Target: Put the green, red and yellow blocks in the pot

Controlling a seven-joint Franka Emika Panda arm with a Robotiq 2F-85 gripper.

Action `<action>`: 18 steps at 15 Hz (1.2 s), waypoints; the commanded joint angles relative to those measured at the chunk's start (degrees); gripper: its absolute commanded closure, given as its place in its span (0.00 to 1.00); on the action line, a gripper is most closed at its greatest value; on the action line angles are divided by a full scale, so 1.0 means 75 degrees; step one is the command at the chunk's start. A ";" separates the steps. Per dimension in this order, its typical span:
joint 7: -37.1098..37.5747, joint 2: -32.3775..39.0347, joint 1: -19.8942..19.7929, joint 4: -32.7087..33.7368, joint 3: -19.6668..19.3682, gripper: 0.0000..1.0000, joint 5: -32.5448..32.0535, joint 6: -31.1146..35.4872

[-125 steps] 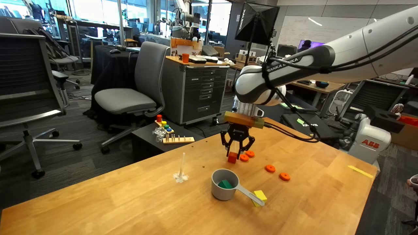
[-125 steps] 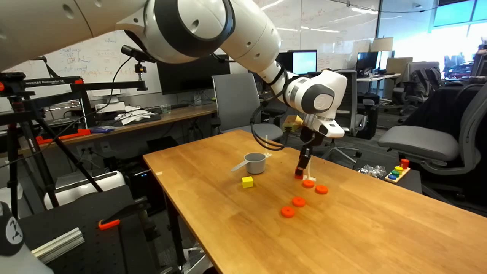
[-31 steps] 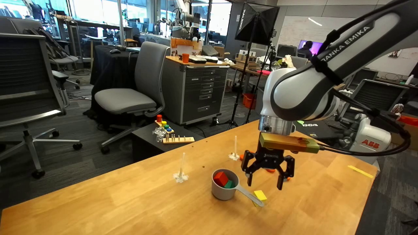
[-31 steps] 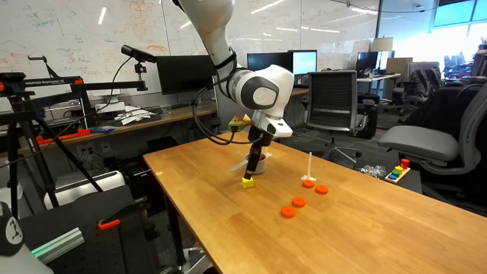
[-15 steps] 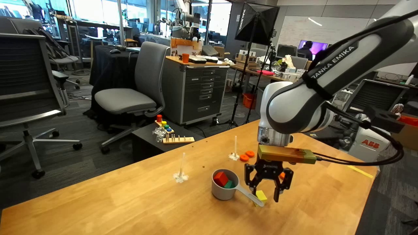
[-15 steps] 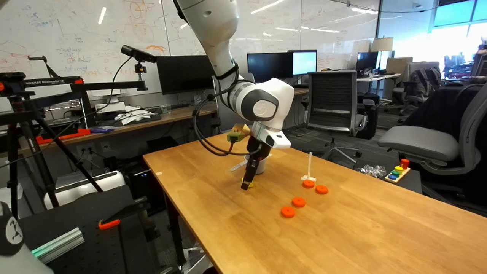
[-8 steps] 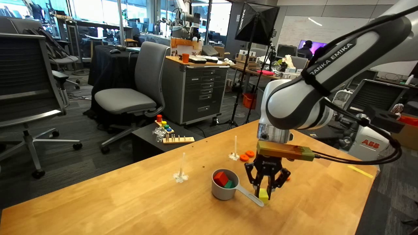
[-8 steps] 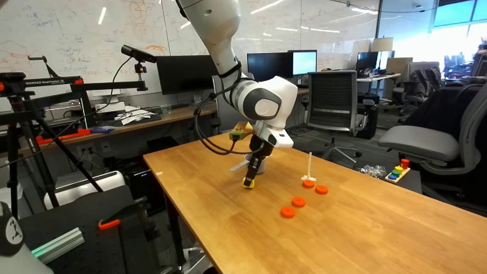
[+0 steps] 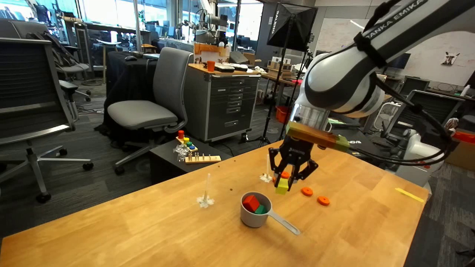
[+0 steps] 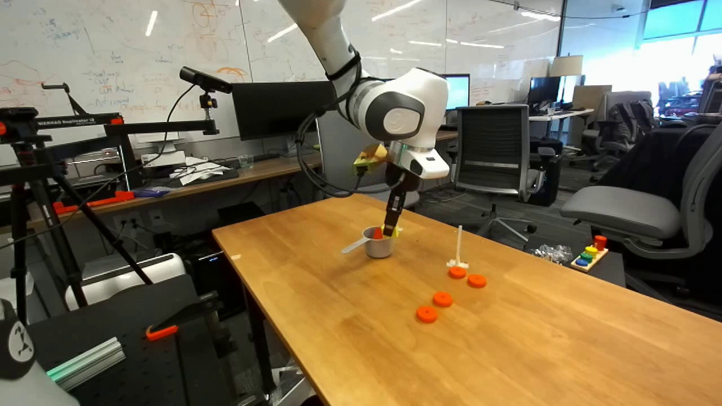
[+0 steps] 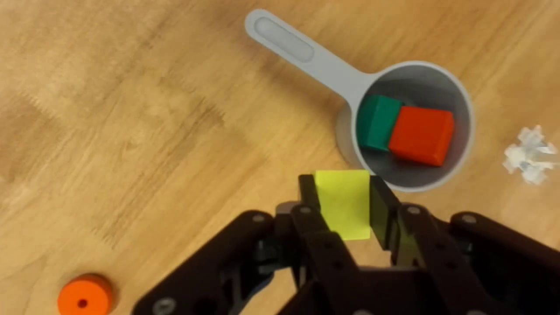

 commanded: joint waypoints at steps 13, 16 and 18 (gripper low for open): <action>-0.0456 0.0106 -0.0102 0.0683 0.0663 0.90 0.1377 0.0114; -0.0413 0.0226 -0.0119 0.0771 0.0661 0.36 0.1486 0.0048; -0.0362 0.0261 -0.0112 0.0789 0.0643 0.19 0.1541 0.0042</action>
